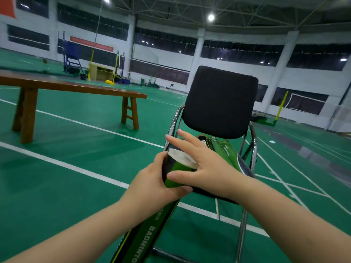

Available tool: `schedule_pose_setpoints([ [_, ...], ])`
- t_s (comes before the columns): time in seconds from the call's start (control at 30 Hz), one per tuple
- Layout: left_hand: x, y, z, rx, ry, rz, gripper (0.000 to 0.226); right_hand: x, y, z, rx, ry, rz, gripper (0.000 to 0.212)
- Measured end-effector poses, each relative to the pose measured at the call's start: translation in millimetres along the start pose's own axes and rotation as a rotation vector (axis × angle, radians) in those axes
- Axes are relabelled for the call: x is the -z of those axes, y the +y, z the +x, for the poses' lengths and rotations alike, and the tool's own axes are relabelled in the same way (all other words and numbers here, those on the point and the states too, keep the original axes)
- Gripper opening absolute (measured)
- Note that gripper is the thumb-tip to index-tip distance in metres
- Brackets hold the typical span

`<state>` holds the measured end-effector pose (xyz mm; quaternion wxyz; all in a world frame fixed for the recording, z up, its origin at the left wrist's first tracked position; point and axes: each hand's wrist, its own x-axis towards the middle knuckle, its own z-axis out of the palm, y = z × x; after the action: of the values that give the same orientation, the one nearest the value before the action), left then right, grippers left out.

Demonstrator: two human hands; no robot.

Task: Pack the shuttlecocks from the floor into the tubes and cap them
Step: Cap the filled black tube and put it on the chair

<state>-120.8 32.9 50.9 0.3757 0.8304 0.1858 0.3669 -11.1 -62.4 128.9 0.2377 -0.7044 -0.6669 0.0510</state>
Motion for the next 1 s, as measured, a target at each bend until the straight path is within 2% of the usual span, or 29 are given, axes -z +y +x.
schedule_pose_setpoints([
  [0.1, -1, 16, -15, -0.038, 0.012, 0.014, 0.065, 4, -15, -10, 0.026, -0.071, -0.022, 0.068],
  [0.27, -9, 18, -42, 0.008, 0.041, 0.003, 0.068, -12, -23, -28, 0.026, -0.088, -0.036, 0.064],
  [0.43, -16, 9, -62, 0.015, 0.032, 0.098, 0.089, -34, -19, -44, 0.006, -0.164, -0.036, 0.068],
  [0.63, -27, 5, -77, 0.022, 0.031, 0.14, 0.091, -43, -16, -59, -0.033, -0.216, 0.021, 0.075],
  [0.83, -30, 13, -69, -0.019, -0.075, 0.286, 0.094, -42, -7, -68, -0.083, -0.179, 0.028, 0.085],
  [0.93, -22, 15, -49, -0.038, -0.047, 0.349, 0.094, -25, -8, -56, -0.098, -0.123, 0.029, 0.088],
  [1.0, -16, 16, -35, -0.076, -0.029, 0.39, 0.094, -18, -7, -46, -0.084, -0.055, -0.058, 0.091],
])
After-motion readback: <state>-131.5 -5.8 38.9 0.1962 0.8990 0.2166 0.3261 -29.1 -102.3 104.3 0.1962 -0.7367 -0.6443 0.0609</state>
